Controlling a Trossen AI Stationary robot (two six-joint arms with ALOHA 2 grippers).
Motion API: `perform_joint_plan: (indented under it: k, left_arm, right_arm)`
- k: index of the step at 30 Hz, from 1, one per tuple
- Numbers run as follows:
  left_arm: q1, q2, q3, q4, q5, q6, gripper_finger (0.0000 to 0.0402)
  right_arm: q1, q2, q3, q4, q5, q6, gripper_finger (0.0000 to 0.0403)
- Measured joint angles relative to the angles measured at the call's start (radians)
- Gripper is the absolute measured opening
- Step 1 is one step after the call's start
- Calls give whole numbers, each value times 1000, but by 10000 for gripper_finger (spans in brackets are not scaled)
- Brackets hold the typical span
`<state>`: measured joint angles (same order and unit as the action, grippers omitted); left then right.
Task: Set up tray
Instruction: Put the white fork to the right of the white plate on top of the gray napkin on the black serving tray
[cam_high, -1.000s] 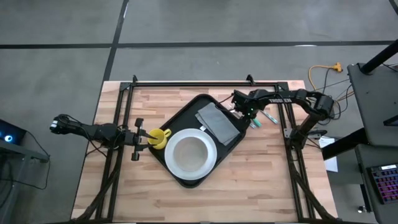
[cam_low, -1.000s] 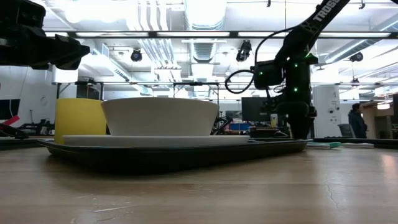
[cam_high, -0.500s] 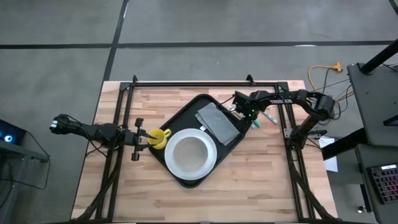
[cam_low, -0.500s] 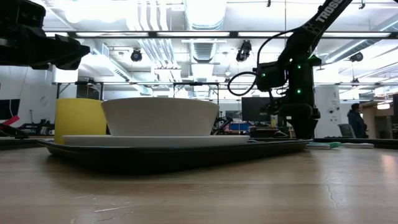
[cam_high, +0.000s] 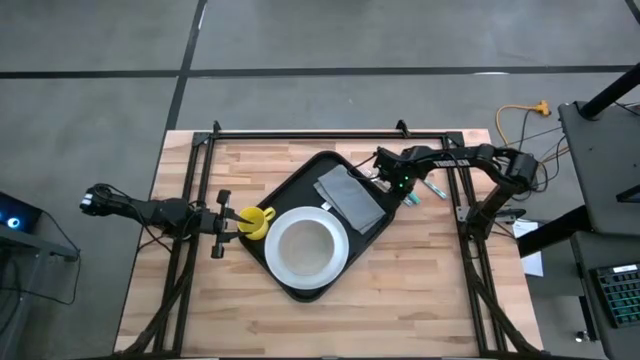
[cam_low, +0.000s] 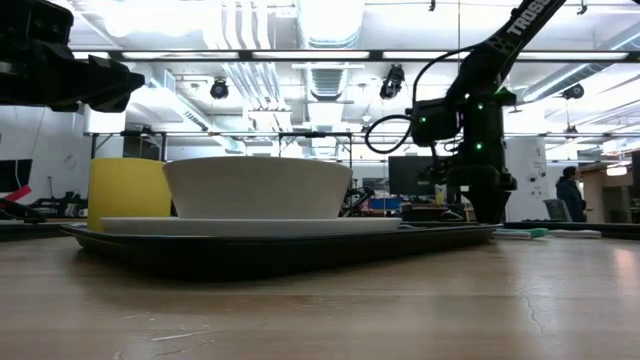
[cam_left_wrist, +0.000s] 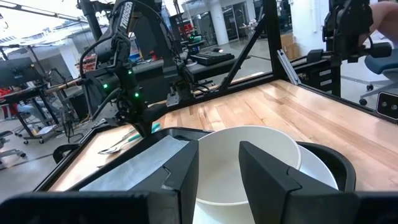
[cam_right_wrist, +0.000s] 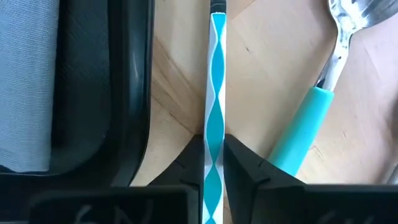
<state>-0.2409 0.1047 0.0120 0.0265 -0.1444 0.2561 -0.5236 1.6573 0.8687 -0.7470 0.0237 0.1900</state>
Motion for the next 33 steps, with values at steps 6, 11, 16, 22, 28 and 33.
perform_joint_plan:
  k: [6, 11, 16, 22, 28, 33]
  left_arm:
    - [0, 0, 0, 0, 0, 0, 101]
    - [0, 0, 0, 0, 0, 0, 101]
    - [0, 0, 0, 0, 0, 0, 101]
    - [0, 0, 0, 0, 0, 0, 101]
    - [0, 0, 0, 0, 0, 0, 101]
    - [0, 0, 0, 0, 0, 0, 101]
  right_arm:
    - [-2, -2, 48, 6, 50, 24, 25]
    - [-3, -4, 115, -4, 64, 50, 25]
    - [3, -4, 186, -25, 26, 121, 25]
    - [54, -4, 248, -95, 21, 184, 25]
    - [121, -4, 283, -116, 20, 254, 25]
    - [161, -4, 282, -113, 21, 323, 25]
